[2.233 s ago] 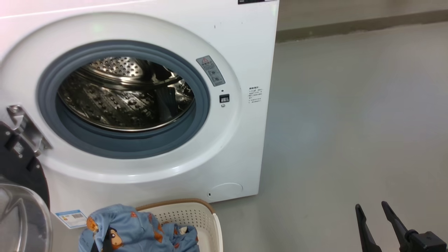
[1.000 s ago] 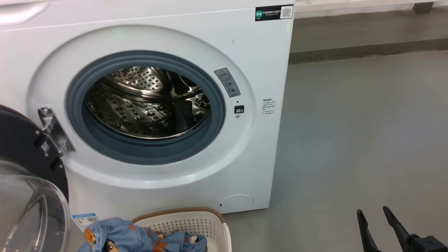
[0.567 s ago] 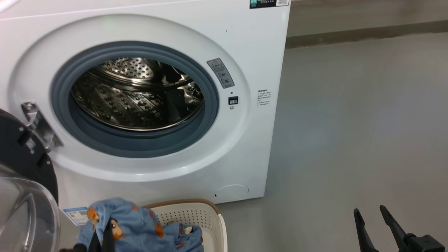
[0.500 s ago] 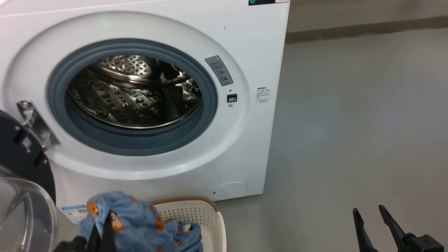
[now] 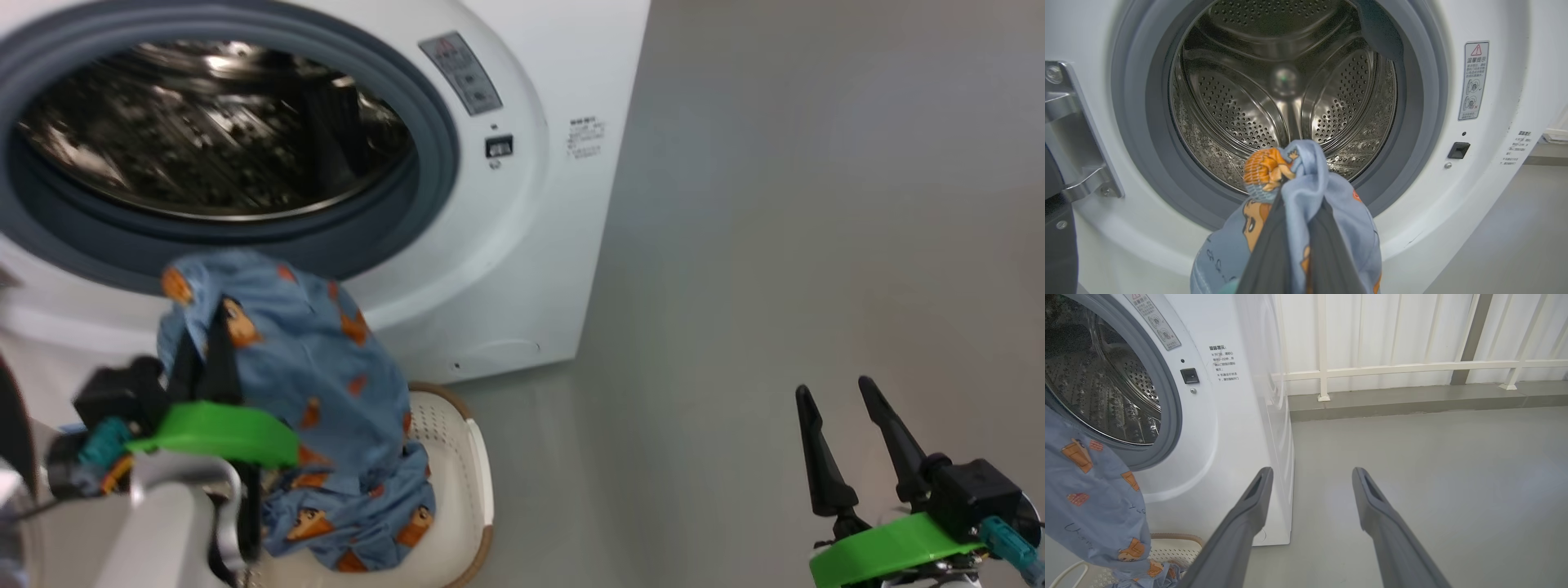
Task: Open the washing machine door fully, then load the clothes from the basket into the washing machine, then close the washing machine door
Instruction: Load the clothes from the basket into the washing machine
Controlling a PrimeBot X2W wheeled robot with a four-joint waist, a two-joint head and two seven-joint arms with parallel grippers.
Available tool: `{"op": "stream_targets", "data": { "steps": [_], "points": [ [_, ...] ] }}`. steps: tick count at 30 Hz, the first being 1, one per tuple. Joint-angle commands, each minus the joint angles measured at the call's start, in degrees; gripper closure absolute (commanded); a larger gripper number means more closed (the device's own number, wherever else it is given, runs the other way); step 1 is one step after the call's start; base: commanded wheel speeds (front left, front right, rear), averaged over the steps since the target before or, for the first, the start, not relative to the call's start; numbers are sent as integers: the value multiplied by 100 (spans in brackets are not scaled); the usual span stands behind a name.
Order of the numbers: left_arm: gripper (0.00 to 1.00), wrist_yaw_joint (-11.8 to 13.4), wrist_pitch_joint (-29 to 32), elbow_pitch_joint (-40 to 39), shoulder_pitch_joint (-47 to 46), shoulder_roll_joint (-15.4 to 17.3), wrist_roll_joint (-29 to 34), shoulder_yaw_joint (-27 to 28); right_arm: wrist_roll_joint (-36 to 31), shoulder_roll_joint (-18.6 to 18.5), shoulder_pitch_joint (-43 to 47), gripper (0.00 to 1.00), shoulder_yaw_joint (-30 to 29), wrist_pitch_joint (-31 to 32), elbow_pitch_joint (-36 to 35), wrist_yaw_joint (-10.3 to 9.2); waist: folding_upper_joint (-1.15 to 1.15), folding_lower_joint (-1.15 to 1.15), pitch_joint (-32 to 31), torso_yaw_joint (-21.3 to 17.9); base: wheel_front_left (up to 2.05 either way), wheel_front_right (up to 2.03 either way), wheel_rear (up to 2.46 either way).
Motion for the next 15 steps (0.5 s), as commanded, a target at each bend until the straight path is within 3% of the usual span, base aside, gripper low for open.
{"op": "stream_targets", "data": {
  "steps": [1,15],
  "points": [
    [100,-21,-61,-18,-371,230,44,258,48,-20,-213,0,180,-27,-144,9,0,0,653,-431,0,0,0],
    [100,-175,-238,1452,-2363,761,191,583,498,-13,-741,0,402,-27,-140,9,0,0,1609,-948,0,0,0]
  ]
}}
